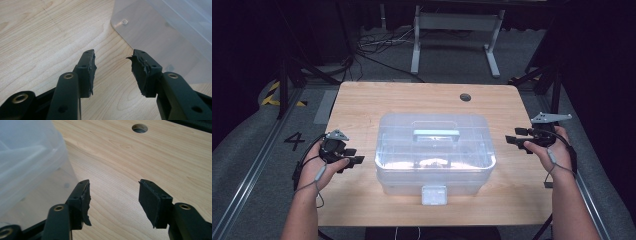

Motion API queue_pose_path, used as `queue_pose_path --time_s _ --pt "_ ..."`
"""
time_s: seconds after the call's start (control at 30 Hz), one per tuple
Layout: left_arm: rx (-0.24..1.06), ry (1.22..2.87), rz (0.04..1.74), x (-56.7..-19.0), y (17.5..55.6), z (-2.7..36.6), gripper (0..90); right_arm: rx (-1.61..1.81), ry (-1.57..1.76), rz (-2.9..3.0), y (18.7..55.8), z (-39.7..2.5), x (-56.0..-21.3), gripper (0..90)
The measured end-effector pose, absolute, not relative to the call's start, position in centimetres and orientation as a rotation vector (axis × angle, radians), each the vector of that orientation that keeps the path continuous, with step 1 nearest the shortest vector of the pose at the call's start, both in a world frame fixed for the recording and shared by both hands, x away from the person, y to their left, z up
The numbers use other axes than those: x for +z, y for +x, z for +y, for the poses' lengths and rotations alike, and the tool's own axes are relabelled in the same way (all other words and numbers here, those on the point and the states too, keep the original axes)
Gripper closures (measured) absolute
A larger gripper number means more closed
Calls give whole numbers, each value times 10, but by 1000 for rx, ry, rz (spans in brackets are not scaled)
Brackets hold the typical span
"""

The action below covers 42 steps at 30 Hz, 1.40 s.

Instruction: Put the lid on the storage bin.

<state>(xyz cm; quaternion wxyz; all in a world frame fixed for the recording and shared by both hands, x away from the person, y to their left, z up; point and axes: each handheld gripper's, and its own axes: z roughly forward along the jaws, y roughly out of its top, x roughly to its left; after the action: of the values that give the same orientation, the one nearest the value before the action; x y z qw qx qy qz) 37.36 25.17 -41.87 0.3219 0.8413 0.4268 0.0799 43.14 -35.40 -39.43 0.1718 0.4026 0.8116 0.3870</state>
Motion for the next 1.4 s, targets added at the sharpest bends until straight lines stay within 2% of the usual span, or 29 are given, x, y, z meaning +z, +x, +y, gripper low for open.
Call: queue_pose_path --time_s 0.5,0.87,1.4 --pt "224 2235 1109 -432 378 250 524 1116 1172 2347 447 -347 -434 408" --pt "258 2211 1065 -447 359 255 498 1117 1121 2334 423 -357 -455 408" --pt "231 2230 1077 -459 358 258 458 1061 1120 2348 421 -347 -479 404"
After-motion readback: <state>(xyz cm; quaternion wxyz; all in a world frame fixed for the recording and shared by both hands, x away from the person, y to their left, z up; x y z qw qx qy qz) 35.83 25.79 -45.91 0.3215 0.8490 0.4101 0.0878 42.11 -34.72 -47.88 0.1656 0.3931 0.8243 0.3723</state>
